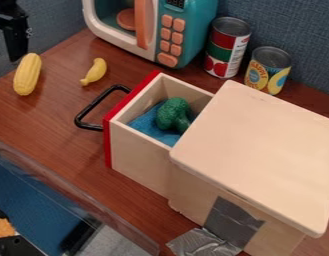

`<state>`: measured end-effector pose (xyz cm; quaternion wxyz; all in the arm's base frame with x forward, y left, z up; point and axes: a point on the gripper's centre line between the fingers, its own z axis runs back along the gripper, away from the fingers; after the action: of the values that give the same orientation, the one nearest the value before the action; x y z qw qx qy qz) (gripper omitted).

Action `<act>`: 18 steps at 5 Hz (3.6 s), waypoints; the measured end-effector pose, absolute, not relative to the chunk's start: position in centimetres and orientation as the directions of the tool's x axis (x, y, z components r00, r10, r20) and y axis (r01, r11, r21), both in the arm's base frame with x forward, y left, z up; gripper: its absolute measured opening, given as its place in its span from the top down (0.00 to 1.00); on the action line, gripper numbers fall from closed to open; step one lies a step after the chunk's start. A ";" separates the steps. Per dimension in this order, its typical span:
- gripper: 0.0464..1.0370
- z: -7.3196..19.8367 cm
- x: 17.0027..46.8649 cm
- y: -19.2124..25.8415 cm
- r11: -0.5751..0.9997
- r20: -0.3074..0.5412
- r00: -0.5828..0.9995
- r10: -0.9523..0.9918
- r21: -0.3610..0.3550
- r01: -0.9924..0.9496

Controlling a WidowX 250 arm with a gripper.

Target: Close the drawer

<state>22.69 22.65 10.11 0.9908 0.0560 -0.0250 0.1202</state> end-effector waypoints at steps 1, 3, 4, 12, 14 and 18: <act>0.04 9.1 22.6 22.5 0.970 0.039 0.974 0.225 0.091 -0.228; 0.04 7.7 23.7 21.2 0.964 0.043 0.969 -0.243 0.120 0.236; 0.04 6.9 24.1 20.8 0.891 0.029 0.892 -0.452 0.071 0.449; 0.04 2.9 26.5 12.1 0.213 -0.010 0.217 -0.976 0.141 0.967; 0.04 2.8 27.2 8.6 0.205 0.030 0.203 -0.979 0.117 0.972; 0.04 1.9 27.2 1.0 0.146 0.087 0.140 -0.986 0.078 0.986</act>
<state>27.18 1.02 1.86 0.7548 0.0011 -0.0588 -0.6533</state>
